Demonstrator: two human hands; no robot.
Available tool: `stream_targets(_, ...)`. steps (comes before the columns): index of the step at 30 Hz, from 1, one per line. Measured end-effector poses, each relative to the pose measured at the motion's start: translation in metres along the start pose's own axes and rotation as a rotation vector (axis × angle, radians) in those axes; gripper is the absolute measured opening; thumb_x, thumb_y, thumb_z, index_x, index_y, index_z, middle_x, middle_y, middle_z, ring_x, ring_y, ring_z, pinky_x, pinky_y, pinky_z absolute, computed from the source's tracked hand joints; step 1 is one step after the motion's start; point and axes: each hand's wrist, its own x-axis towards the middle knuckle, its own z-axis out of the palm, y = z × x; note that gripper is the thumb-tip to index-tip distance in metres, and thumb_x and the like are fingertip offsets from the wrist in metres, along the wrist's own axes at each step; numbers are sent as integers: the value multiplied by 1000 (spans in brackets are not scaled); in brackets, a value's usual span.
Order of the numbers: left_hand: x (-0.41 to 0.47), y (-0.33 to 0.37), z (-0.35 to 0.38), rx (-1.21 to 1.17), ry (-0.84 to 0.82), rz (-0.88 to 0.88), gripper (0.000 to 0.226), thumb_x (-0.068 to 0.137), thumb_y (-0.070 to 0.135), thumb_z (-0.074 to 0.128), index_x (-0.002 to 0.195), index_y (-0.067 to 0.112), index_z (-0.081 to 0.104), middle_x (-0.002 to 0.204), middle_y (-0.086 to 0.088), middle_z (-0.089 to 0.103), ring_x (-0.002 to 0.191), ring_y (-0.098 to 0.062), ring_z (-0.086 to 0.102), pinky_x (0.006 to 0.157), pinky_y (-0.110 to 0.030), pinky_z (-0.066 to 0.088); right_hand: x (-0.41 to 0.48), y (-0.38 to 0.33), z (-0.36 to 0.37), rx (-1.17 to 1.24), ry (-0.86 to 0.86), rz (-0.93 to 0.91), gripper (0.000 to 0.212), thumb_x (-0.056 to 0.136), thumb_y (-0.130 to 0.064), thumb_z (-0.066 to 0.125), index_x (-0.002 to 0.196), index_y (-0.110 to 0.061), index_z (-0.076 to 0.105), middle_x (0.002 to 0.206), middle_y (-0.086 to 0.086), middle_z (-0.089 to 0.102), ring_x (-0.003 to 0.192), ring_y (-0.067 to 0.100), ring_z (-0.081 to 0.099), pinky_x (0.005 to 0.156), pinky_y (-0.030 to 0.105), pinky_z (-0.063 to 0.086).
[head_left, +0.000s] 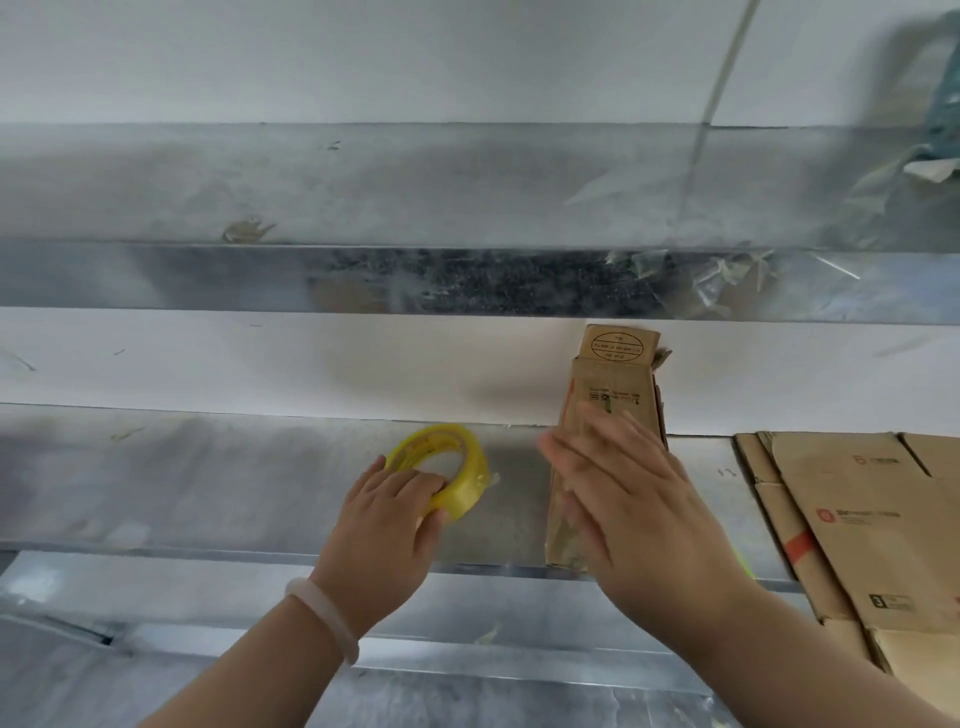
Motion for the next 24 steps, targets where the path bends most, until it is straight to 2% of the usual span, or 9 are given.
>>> stream_targets(2, 7, 16, -24, -72, 89, 59, 20, 87, 31, 48, 102, 22, 59, 95, 8, 64, 90, -17, 58, 94, -34, 42, 15, -18, 2, -5, -13, 30, 47, 94, -38, 42, 128, -13, 63, 125, -3, 65, 130, 20, 49, 110, 38, 37)
stream_targets(5, 14, 35, -50, -129, 143, 137, 17, 89, 31, 51, 104, 25, 56, 97, 8, 63, 92, -14, 56, 86, -29, 42, 34, -37, 1, 42, -44, 162, 49, 89, -49, 45, 118, -17, 69, 108, -5, 71, 114, 20, 61, 97, 35, 45)
stream_targets(8, 17, 42, -61, -151, 153, 161, 15, 89, 32, 50, 103, 29, 55, 96, 10, 62, 91, -10, 52, 83, -25, 40, 43, -41, -11, 275, -88, 368, 32, 91, -46, 60, 116, -28, 68, 100, -17, 63, 101, 5, 53, 87, 16, 35)
stream_targets(10, 19, 41, -64, -152, 139, 177, 16, 90, 34, 48, 105, 31, 54, 97, 11, 61, 92, -9, 51, 83, -23, 38, 44, -41, -18, 369, -81, 448, 23, 87, -41, 68, 108, -32, 70, 93, -21, 62, 92, -2, 54, 81, 12, 38)
stream_targets(13, 19, 37, -66, -105, 125, 239, 21, 92, 37, 45, 110, 29, 54, 102, 11, 63, 95, -9, 51, 86, -25, 37, 46, -43, -25, 379, -118, 506, 3, 89, -35, 68, 91, -34, 69, 85, -19, 62, 82, -4, 55, 70, 8, 40)
stream_targets(17, 21, 32, -69, -50, 115, 317, 34, 94, 42, 41, 116, 24, 59, 100, 7, 65, 90, -13, 52, 83, -27, 41, 43, -48, -30, 341, -153, 540, 18, 92, -29, 63, 78, -36, 55, 84, -15, 59, 78, -2, 52, 62, 8, 35)
stream_targets(20, 32, 32, -83, -19, 24, 260, 45, 89, 57, 38, 106, 27, 66, 86, 8, 67, 78, -16, 58, 70, -30, 48, 33, -56, -37, 410, -114, 631, 18, 93, -27, 61, 77, -33, 55, 81, -13, 61, 77, 1, 55, 60, 10, 37)
stream_targets(22, 39, 32, -91, -10, -56, 158, 54, 80, 73, 28, 86, 32, 63, 70, 11, 60, 67, -9, 55, 59, -26, 42, 27, -61, -41, 486, -97, 696, 14, 94, -29, 60, 80, -31, 59, 80, -12, 66, 77, 2, 59, 64, 13, 41)
stream_targets(24, 41, 32, -95, 50, -65, 114, 63, 73, 81, 18, 73, 31, 57, 61, 10, 53, 59, -6, 50, 52, -23, 34, 23, -67, -43, 627, -57, 759, 12, 95, -25, 59, 83, -26, 62, 82, -10, 72, 80, 6, 66, 72, 22, 50)
